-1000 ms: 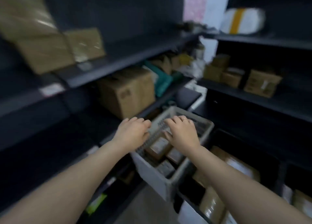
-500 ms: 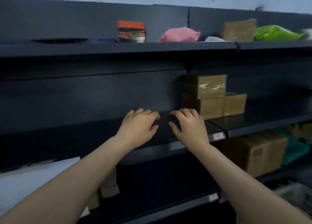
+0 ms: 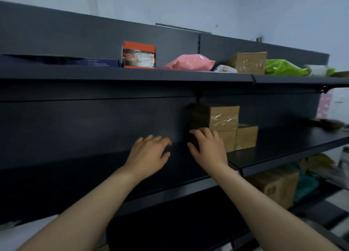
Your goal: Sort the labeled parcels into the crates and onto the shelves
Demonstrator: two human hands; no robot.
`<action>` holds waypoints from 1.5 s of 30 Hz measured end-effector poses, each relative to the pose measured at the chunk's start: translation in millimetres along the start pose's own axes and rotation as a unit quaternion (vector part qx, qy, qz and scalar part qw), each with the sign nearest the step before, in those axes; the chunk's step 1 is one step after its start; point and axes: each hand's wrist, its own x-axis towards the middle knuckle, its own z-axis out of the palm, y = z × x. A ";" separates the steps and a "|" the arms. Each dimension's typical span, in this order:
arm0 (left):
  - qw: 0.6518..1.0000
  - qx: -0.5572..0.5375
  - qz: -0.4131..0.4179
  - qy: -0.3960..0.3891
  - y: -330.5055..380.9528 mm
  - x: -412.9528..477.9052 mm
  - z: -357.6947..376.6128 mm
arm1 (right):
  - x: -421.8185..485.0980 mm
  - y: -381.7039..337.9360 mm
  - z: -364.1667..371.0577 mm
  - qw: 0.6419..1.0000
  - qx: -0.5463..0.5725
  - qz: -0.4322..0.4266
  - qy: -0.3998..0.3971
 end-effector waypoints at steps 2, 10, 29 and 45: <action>1.000 -0.002 0.000 -0.001 9.4 24.2 8.8 | 10.7 27.6 -4.3 1.000 -0.011 0.027 0.007; 0.998 -0.058 -0.026 -0.014 58.6 143.4 51.3 | 80.2 146.7 1.6 0.984 0.082 0.137 0.075; 0.606 -0.660 -0.425 -0.133 52.3 233.9 95.1 | 169.2 193.8 38.0 0.780 0.523 0.317 -0.135; 0.590 -0.633 -0.502 0.006 -11.5 108.2 74.9 | 119.0 131.7 67.3 0.939 0.002 0.113 -0.324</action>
